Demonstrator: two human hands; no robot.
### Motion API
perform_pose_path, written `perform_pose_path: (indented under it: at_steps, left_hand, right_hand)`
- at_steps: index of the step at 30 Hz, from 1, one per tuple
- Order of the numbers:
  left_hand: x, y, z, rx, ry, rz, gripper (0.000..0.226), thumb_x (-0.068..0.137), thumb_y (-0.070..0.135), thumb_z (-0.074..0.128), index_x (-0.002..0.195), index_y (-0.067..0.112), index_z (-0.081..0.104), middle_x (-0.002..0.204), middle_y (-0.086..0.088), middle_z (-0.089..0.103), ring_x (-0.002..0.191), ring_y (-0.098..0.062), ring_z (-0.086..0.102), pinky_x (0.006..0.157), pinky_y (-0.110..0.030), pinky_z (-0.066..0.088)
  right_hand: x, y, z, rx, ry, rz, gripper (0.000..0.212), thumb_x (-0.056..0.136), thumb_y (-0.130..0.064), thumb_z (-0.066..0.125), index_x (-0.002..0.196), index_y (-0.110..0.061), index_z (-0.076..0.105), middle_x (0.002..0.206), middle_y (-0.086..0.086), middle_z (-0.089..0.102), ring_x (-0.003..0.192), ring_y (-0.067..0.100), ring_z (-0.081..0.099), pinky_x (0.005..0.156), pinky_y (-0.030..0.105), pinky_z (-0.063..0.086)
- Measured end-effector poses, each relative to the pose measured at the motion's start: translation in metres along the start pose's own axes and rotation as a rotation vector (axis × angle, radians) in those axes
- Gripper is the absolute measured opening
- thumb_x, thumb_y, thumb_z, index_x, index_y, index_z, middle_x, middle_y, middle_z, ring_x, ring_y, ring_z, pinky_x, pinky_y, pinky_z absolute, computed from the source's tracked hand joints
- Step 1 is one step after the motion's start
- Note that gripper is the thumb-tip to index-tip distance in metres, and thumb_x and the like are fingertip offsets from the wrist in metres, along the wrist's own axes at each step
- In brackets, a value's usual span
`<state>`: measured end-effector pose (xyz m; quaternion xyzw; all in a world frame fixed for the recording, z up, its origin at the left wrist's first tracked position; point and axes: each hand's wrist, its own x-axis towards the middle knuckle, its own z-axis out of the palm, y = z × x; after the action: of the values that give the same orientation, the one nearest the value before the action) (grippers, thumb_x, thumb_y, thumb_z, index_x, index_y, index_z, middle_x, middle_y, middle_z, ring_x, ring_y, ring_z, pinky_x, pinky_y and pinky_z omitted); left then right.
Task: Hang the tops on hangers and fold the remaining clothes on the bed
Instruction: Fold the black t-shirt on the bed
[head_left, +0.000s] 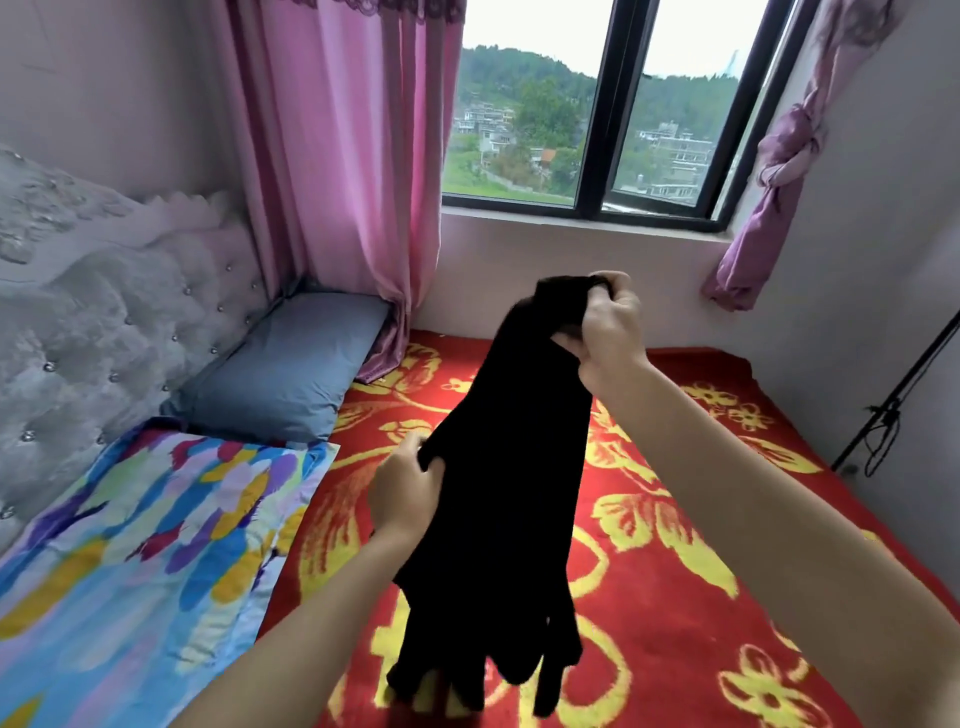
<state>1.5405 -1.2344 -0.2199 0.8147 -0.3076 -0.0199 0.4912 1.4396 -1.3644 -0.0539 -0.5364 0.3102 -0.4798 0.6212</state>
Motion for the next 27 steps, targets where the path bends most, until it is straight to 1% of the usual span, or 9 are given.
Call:
perform_pose_path:
  at_steps: [2,7,11,14,18,22,24,26,27]
  left_hand:
    - [0.002,-0.024,-0.007,0.101,-0.020,-0.053,0.005,0.091,0.016,0.056,0.089,0.014,0.060,0.076,-0.003,0.064,0.072,-0.025,0.060,0.060,-0.031,0.040]
    - [0.019,-0.054,-0.030,0.008,0.020,-0.164,0.016,0.085,-0.002,0.052,0.086,0.010,0.063,0.067,-0.005,0.062,0.069,-0.028,0.061,0.062,-0.029,0.040]
    - [0.039,-0.044,-0.039,-0.100,0.013,-0.078,0.013,0.089,0.003,0.055,0.099,0.004,0.063,0.075,-0.011,0.064,0.076,-0.031,0.064,0.067,-0.029,0.046]
    - [0.028,-0.016,-0.021,-0.185,-0.289,0.052,0.035,0.087,0.022,0.065,0.119,0.011,0.055,0.088,-0.005,0.062,0.081,-0.020,0.061,0.065,-0.023,0.048]
    - [0.004,0.024,0.010,-0.260,-0.624,0.168,0.103,0.058,0.077,0.063,0.140,0.023,0.030,0.111,0.009,0.051,0.097,-0.005,0.055,0.069,-0.014,0.050]
    - [-0.025,0.064,0.043,-0.400,-0.629,0.134,0.088,0.079,0.035,0.072,0.147,0.025,0.017,0.124,0.011,0.045,0.105,-0.004,0.052,0.084,-0.016,0.048]
    - [-0.034,0.080,0.064,-0.427,-0.527,0.127,0.083,0.079,0.037,0.072,0.145,0.023,0.024,0.130,0.010,0.045,0.117,-0.007,0.047,0.094,-0.019,0.041]
    - [-0.028,0.090,0.076,-0.501,-0.344,0.073,0.051,0.085,0.036,0.066,0.129,0.016,0.048,0.112,0.004,0.058,0.098,-0.007,0.055,0.076,-0.012,0.043]
    - [-0.022,0.090,0.076,-0.521,-0.265,0.049,0.023,0.091,0.031,0.060,0.105,0.013,0.059,0.088,0.000,0.061,0.075,-0.006,0.056,0.059,-0.015,0.040]
  right_hand:
    - [0.010,0.004,-0.020,-0.020,0.070,0.055,0.028,0.102,-0.013,0.027,0.080,-0.021,0.042,0.094,0.004,0.049,0.081,0.019,0.052,0.060,0.033,0.053]
    - [0.028,0.012,-0.057,-0.146,0.173,0.076,0.029,0.101,-0.015,0.029,0.077,-0.022,0.043,0.092,0.004,0.053,0.086,0.024,0.051,0.061,0.031,0.047]
    - [0.025,0.006,-0.066,-0.314,0.038,0.039,0.030,0.100,-0.013,0.031,0.077,-0.023,0.046,0.086,0.007,0.055,0.070,0.019,0.051,0.042,0.018,0.039]
    - [0.012,0.005,-0.057,-0.352,-0.145,0.009,0.029,0.101,-0.011,0.031,0.079,-0.021,0.046,0.084,0.008,0.056,0.063,0.015,0.053,0.037,0.014,0.037]
    - [-0.003,-0.003,-0.042,-0.259,-0.279,0.007,0.028,0.101,-0.009,0.030,0.081,-0.020,0.046,0.077,0.003,0.053,0.059,0.010,0.058,0.044,0.018,0.045]
    - [-0.004,-0.015,-0.030,-0.110,-0.237,0.052,0.027,0.101,-0.010,0.032,0.081,-0.019,0.046,0.085,0.004,0.049,0.086,0.023,0.053,0.065,0.033,0.052]
    - [-0.010,-0.015,-0.021,-0.080,-0.263,0.045,0.025,0.101,-0.009,0.033,0.082,-0.018,0.046,0.088,0.004,0.048,0.093,0.022,0.051,0.066,0.030,0.054]
    - [-0.016,-0.011,-0.014,-0.098,-0.307,0.004,0.024,0.101,-0.008,0.033,0.081,-0.016,0.045,0.089,0.004,0.046,0.093,0.020,0.050,0.068,0.027,0.054]
    - [-0.016,-0.009,-0.014,-0.120,-0.303,-0.028,0.025,0.101,-0.007,0.034,0.081,-0.016,0.045,0.088,0.005,0.046,0.091,0.019,0.050,0.068,0.026,0.054]
